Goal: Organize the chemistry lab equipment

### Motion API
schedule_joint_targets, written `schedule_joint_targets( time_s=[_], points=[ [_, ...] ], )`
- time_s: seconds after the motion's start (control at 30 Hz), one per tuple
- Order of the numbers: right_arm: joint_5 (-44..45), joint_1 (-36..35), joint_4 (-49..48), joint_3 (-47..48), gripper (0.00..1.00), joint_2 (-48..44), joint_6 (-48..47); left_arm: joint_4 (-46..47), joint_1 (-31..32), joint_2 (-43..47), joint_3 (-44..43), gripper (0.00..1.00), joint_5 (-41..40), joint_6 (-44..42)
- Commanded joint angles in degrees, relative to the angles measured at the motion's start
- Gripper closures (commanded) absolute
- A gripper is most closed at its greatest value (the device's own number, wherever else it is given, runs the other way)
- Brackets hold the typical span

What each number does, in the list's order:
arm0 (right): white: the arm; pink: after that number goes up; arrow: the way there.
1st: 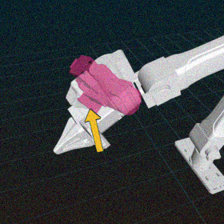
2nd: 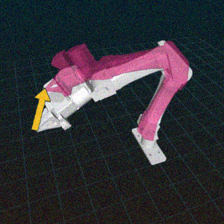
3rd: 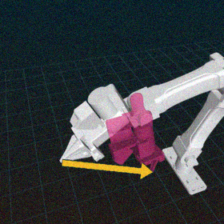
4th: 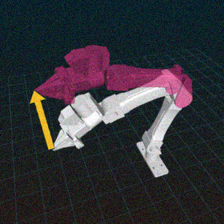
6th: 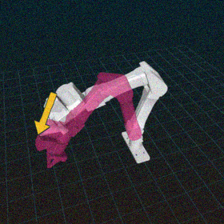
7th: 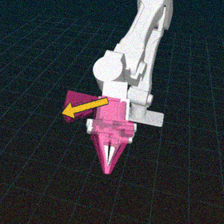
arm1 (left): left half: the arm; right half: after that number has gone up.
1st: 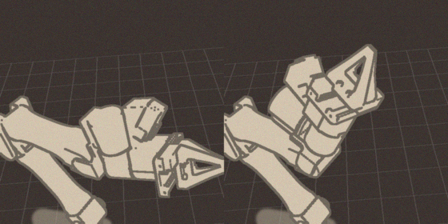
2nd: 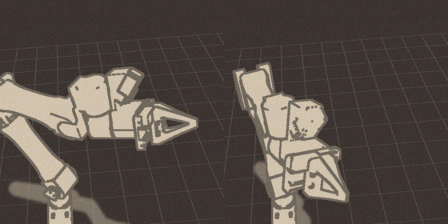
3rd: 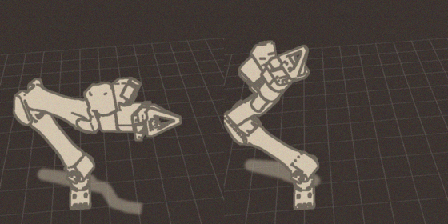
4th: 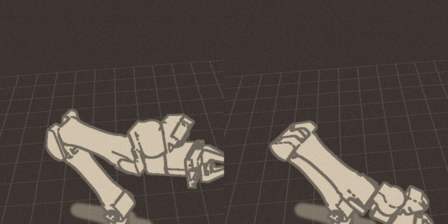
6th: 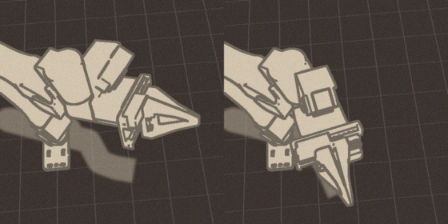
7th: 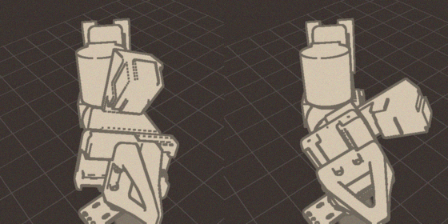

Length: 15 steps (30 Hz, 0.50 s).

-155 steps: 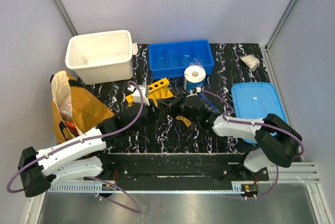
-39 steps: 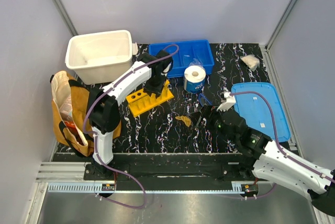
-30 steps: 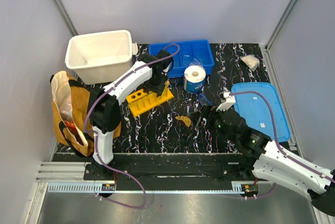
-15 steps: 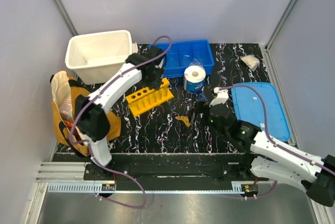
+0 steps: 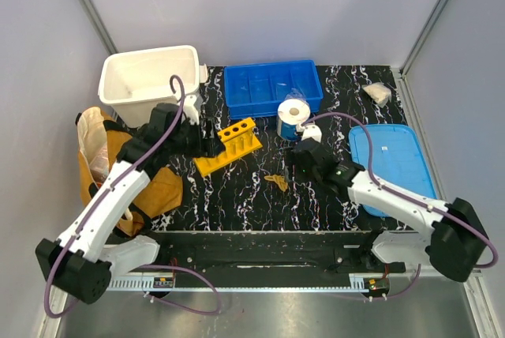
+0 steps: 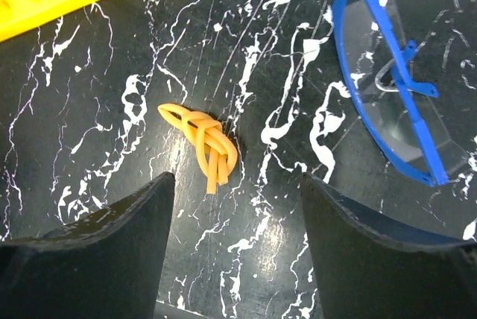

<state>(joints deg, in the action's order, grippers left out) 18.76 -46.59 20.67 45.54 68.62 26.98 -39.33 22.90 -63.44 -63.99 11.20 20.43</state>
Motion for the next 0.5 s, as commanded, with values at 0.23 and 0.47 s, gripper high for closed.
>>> schedule_joint_targets(
  time_s=[0.23,0.47],
  points=[
    [-13.3,2.8,-7.2,7.5,0.32,17.4,-3.6,10.7,-0.1,10.1,11.7,0.01,11.4,-0.1],
    [-12.8,2.9,-7.6,10.5,0.46,27.3,-3.0,11.0,0.0,12.0,13.8,0.01,11.7,0.1]
  ],
)
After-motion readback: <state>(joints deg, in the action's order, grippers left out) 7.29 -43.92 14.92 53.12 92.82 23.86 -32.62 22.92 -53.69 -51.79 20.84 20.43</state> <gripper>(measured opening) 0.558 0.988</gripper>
